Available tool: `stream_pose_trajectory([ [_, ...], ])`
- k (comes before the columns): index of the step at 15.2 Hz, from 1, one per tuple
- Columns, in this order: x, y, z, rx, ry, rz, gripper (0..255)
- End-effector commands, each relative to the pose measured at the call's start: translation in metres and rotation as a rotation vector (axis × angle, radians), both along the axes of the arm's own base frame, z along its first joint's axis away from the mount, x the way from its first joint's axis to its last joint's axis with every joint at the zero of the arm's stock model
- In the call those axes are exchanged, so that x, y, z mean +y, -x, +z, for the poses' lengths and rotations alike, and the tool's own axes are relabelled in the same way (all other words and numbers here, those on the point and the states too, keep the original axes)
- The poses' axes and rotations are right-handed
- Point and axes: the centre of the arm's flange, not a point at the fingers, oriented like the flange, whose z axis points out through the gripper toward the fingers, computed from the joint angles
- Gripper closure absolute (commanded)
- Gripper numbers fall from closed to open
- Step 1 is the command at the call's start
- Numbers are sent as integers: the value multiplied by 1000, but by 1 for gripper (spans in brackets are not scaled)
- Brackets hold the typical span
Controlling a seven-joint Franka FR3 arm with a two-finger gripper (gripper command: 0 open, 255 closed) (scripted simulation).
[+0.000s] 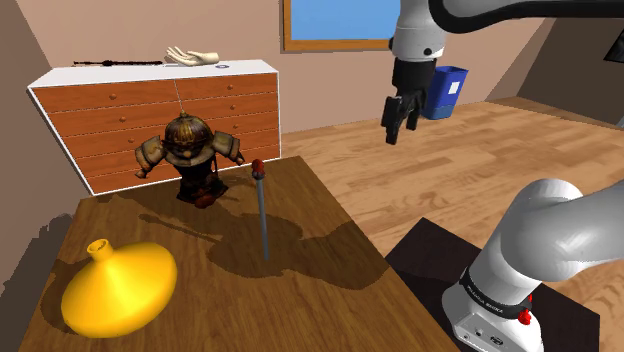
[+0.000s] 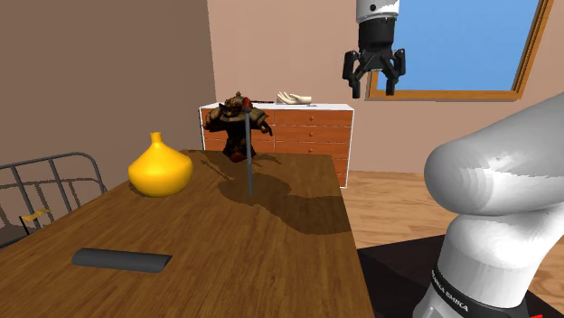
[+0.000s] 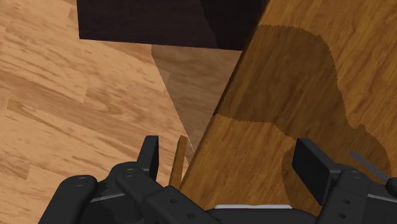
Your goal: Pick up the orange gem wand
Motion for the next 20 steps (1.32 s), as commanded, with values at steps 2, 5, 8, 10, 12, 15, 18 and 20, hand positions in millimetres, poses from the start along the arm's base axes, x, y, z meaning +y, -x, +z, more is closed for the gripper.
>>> stream_pose_trajectory([
  [2, 36, -9, 1, -5, -7, -44, 0],
  [5, 72, -21, 1, -10, -13, -84, 0],
  [8, 108, -34, 1, -15, -19, -125, 0],
  [10, 132, -43, 2, -18, -24, -151, 0],
  [12, 155, -53, 3, -22, -28, -178, 0],
  [15, 190, -70, 4, -27, -34, -219, 0],
  [18, 223, -87, 6, -31, -40, -259, 0],
  [20, 246, -100, 7, -35, -44, -286, 0],
])
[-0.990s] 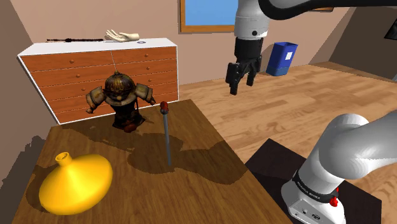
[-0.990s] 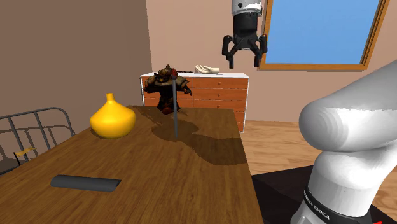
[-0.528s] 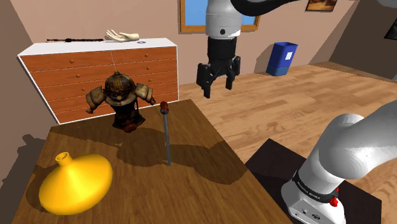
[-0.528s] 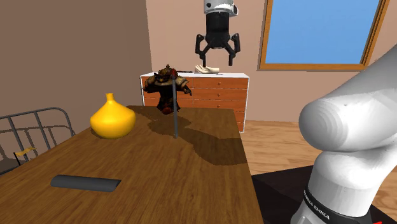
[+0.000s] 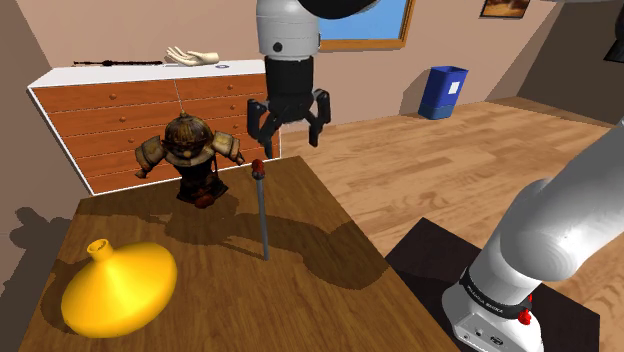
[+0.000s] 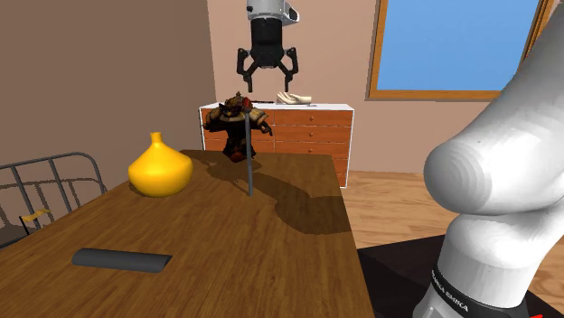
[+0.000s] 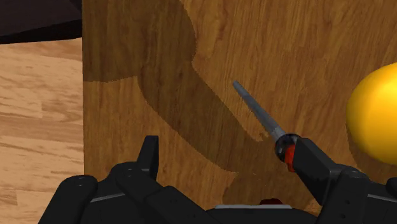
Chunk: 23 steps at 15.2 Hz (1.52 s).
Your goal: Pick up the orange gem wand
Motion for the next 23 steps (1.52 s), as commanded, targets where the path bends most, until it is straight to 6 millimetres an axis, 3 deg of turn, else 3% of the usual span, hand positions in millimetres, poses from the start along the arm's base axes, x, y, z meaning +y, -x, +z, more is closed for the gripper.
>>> stream_pose_trajectory([
  [1, 22, -13, -1, -3, -6, -31, 0],
  [4, 54, -33, 1, -8, -12, -71, 0],
  [11, 54, -33, -36, -8, -12, -71, 0],
  [14, 54, -33, -39, -8, -12, -71, 0],
  [15, 54, -33, -40, -8, -12, -71, 255],
  [23, 53, -33, -40, -8, -12, -71, 255],
])
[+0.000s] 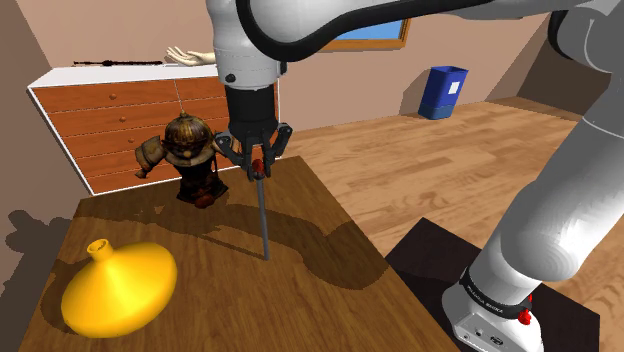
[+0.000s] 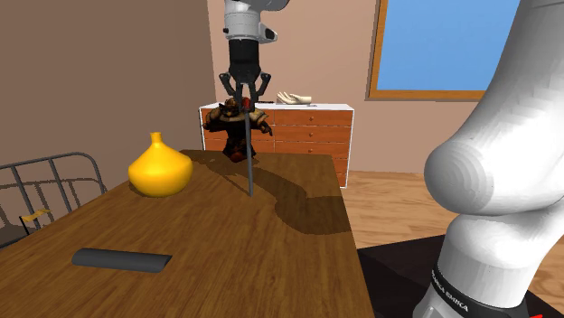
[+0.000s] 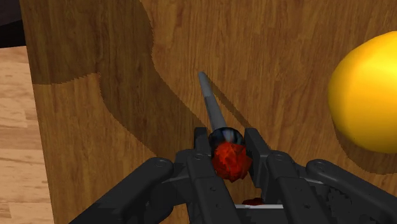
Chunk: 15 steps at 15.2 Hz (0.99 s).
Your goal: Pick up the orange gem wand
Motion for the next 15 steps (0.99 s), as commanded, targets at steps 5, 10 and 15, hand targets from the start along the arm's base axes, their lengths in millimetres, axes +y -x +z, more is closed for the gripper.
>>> stream_pose_trajectory([
  [5, 0, 0, 21, 1, 0, 0, 255],
  [10, 0, 0, 48, 1, 0, 0, 255],
  [15, 0, 0, 74, 1, 0, 0, 255],
])
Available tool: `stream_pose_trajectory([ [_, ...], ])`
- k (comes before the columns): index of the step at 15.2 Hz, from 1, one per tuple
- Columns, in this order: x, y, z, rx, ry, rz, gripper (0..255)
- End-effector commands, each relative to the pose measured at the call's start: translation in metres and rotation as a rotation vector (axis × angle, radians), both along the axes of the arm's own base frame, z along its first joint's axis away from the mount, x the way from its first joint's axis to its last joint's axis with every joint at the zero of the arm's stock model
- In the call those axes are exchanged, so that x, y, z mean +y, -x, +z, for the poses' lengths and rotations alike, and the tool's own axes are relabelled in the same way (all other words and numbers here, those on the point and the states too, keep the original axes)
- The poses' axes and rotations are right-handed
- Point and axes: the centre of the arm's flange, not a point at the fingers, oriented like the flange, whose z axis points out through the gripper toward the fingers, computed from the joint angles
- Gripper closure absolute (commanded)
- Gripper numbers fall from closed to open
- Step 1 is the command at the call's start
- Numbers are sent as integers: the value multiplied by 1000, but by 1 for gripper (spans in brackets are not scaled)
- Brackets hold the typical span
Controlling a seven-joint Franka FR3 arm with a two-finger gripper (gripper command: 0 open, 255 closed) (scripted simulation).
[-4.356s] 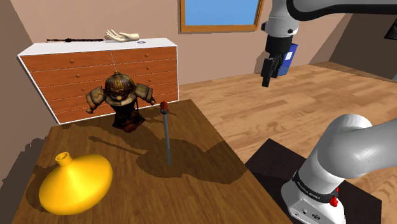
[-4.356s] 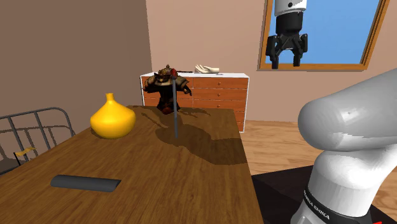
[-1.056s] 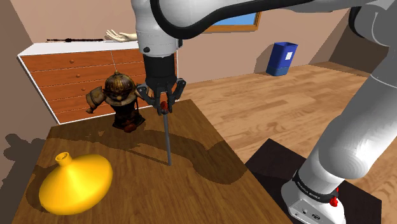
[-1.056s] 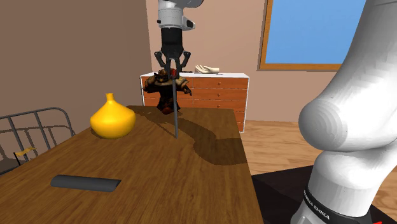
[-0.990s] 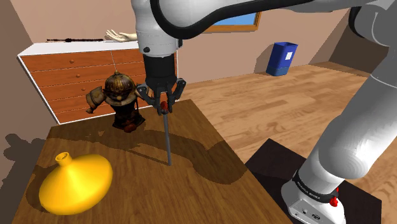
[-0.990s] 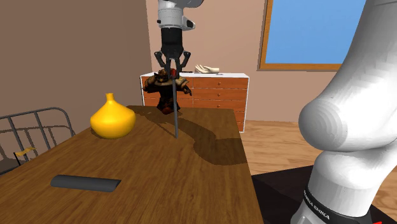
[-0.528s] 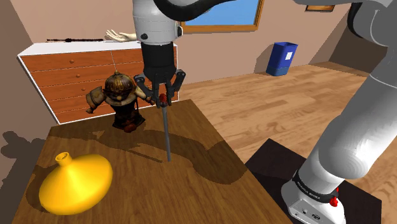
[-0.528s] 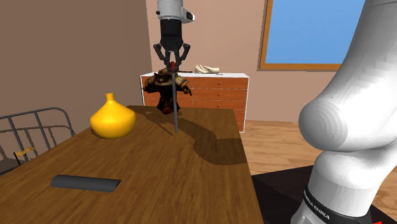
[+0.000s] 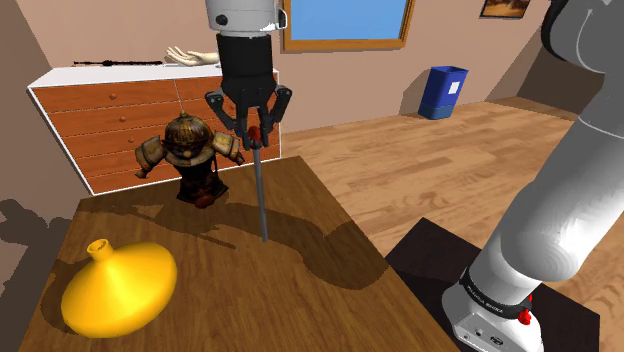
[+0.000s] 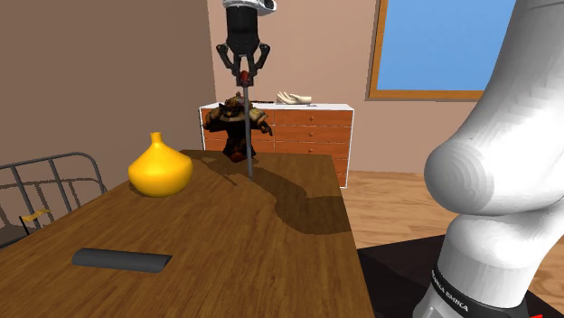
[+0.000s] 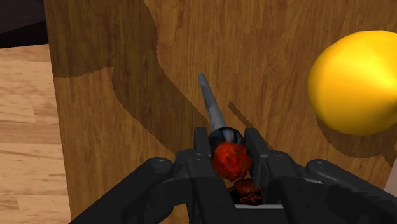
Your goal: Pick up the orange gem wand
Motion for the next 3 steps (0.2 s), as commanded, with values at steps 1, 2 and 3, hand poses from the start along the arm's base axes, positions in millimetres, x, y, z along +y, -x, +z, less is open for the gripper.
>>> stream_pose_trajectory([
  [1, -1, 0, 11, 0, 0, 0, 255],
  [2, -1, 0, 12, 0, 0, 0, 255],
  [3, -1, 0, 12, 0, 0, 0, 255],
])
